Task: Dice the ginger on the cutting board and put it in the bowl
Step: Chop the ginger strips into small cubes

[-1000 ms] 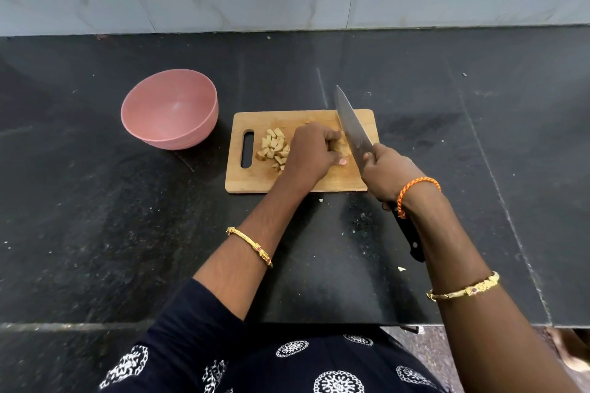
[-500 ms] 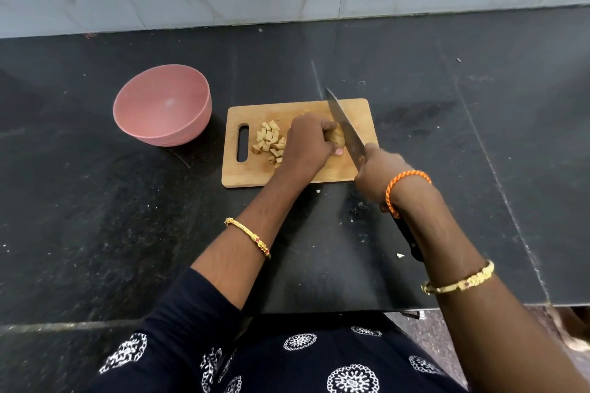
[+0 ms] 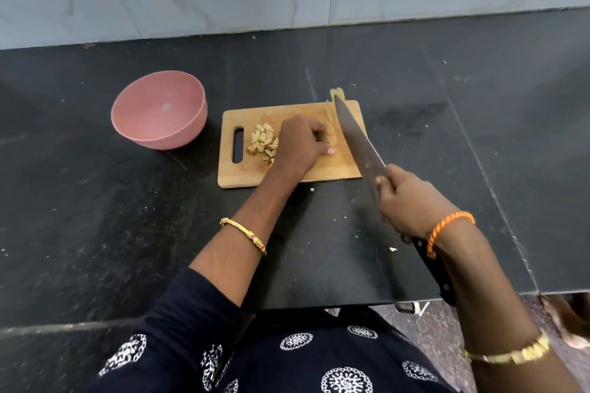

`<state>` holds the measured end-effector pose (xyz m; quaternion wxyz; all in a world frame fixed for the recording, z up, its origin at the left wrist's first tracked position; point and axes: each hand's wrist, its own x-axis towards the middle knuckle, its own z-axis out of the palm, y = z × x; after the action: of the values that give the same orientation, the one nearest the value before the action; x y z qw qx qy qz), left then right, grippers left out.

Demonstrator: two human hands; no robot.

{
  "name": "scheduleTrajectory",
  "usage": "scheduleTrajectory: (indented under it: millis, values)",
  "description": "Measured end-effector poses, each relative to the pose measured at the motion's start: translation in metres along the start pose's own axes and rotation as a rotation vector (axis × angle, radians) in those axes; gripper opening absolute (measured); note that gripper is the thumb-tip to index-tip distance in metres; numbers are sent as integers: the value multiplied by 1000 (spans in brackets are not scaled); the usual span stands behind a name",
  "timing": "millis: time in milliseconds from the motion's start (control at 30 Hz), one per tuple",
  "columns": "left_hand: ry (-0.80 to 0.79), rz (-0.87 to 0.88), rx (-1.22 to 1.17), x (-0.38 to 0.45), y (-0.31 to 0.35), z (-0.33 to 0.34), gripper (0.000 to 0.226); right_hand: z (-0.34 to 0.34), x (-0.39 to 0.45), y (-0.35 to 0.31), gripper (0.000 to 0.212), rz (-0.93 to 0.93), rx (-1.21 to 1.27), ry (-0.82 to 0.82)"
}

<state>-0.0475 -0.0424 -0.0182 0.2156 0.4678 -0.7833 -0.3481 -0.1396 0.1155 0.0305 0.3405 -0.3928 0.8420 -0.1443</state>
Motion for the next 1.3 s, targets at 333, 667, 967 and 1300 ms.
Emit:
scheduleTrajectory:
  millis: [333, 667, 967, 1300]
  values:
    - [-4, -10, 6, 1, -2, 0, 57, 4, 49, -22, 28, -9, 28, -8]
    - [5, -12, -27, 2, -4, 0, 50, 5, 54, -32, 30, -14, -14, 19]
    - [-6, -7, -71, 3, -8, 1, 55, 17, 15, 5, 25, 41, 147, 35]
    - [3, 1, -81, 1, -8, 2, 56, 14, -14, 32, 23, 240, 820, -401]
